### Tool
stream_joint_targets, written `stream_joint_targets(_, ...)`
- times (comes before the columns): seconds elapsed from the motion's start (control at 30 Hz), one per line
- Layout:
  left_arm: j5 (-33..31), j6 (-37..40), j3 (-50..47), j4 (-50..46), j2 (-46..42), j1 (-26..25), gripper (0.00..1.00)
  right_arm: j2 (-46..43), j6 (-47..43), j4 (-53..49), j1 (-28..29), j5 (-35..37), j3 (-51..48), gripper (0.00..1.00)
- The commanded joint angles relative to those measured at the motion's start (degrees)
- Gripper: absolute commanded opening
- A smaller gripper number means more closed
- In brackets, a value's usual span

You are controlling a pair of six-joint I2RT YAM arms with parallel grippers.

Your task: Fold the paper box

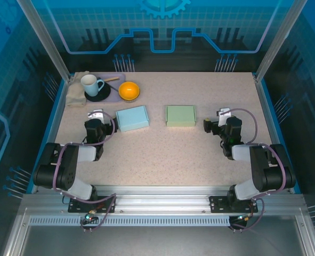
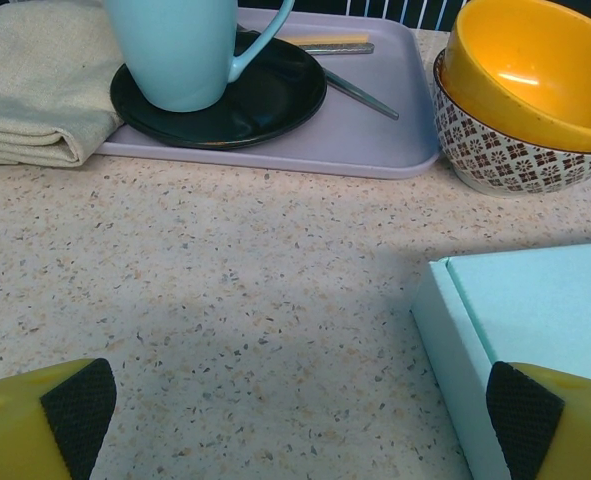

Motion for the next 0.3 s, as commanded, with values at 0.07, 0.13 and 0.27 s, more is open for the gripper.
stream_joint_targets(0.07, 3.58, 0.44, 0.93, -0.25, 0.07, 0.95, 0.99, 0.62, -0.56, -0.05, 0.59, -0.93, 1.08, 1.00)
stream_joint_targets(0.13, 5.95, 1.02, 1.19, -0.68, 0.08, 1.25, 0.99, 0.62, -0.58, -0.05, 0.55, -0.89, 1.08, 1.00)
stream_joint_targets(0.27, 7.77, 1.84, 1.08, -0.49, -0.05, 1.16, 0.99, 0.62, -0.62, -0.07, 0.51, -0.89, 1.08, 1.00)
